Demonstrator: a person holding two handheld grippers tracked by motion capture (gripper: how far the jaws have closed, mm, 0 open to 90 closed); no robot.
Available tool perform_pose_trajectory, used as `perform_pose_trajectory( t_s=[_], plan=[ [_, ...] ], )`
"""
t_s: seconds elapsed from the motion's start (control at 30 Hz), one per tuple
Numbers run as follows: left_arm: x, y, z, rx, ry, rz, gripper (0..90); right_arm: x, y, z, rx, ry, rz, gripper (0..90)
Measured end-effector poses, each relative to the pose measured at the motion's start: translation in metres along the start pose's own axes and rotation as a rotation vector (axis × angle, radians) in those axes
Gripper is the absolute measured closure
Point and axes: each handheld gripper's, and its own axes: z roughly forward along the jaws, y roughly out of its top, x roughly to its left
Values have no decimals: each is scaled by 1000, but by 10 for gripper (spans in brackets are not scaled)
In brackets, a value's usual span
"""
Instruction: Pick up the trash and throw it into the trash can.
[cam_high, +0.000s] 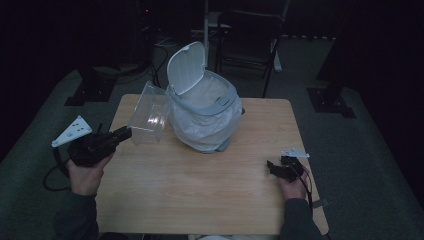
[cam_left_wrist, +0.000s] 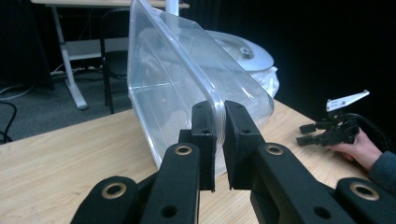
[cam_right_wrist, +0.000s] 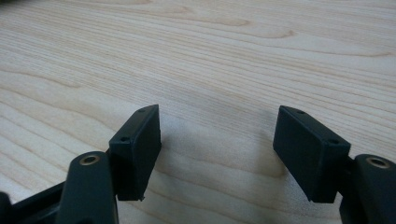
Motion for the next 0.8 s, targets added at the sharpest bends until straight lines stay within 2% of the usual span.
perform_pose_trajectory(
  t_s=[0.3,0.53,0.57,0.8],
  plan=[
    [-7,14,-3,-20,-58,19,847,0,0,0,0,1,2,313],
    [-11,21,0,-29,-76,30,848,0,0,0,2,1,2,313],
    [-14,26,3,-34,-93,35,848,0,0,0,2,0,1,313],
    [-21,36,12,-31,-117,60,848,0,0,0,1,1,0,311]
  ],
)
